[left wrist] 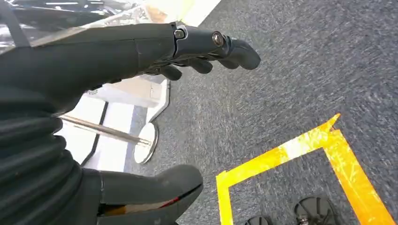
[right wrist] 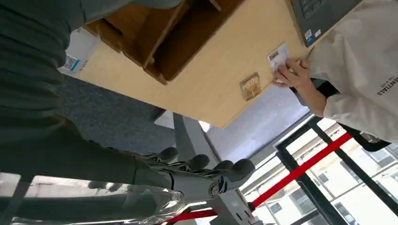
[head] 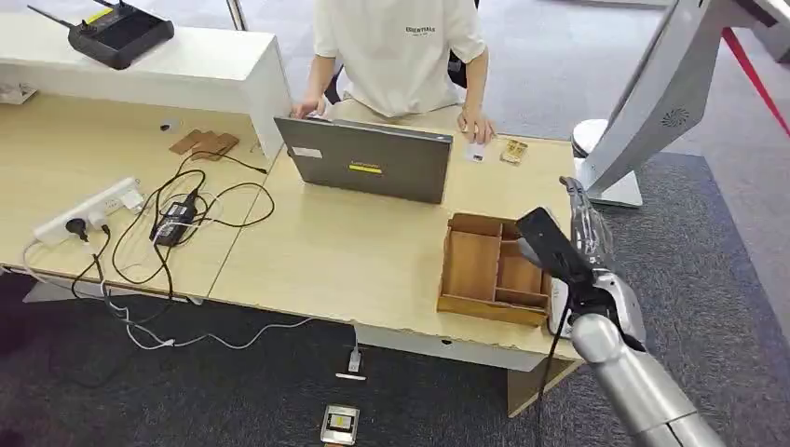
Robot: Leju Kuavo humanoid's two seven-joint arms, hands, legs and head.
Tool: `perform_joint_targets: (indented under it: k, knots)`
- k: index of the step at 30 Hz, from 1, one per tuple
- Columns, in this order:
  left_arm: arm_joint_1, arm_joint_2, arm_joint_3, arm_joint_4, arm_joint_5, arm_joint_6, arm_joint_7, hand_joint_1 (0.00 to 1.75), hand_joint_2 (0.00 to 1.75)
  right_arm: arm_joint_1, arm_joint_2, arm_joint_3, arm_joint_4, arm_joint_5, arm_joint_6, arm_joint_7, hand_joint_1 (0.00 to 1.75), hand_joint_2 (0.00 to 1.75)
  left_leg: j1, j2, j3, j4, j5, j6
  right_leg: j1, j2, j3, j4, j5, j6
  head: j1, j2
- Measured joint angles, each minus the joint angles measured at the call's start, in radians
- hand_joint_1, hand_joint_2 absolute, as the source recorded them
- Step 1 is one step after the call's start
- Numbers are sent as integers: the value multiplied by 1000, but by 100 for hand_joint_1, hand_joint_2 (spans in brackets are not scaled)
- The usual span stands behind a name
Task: Pass the card to the sensor for recognition and then transmit it.
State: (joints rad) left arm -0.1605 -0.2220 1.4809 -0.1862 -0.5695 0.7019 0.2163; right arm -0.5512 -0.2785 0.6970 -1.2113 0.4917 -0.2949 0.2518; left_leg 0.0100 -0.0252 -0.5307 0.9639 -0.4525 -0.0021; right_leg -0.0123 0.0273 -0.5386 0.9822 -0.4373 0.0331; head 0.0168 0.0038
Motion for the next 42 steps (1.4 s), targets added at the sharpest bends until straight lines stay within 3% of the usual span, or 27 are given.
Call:
perform_joint_targets:
  k: [8,20,30,42]
  knots:
    - [0,-10,27,-11,-14,0,8,0,175,98,-29,-6,-80,25,8,15,0,175,0,0,0,0,0,0,0,0,0,0,0,0,0,0]
    - [-4,-14,42,-16,-18,0,-9,0,175,143,-31,-6,-98,96,37,25,0,175,0,0,0,0,0,0,0,0,0,0,0,0,0,0]
    - [-13,-12,49,-11,-15,0,-45,0,175,175,-14,3,-146,207,88,9,0,175,0,0,0,0,0,0,0,0,0,0,0,0,0,0]
    - [-18,-3,56,3,-16,0,-66,0,175,199,22,36,-179,248,148,-3,0,175,0,0,0,0,0,0,0,0,0,0,0,0,0,0]
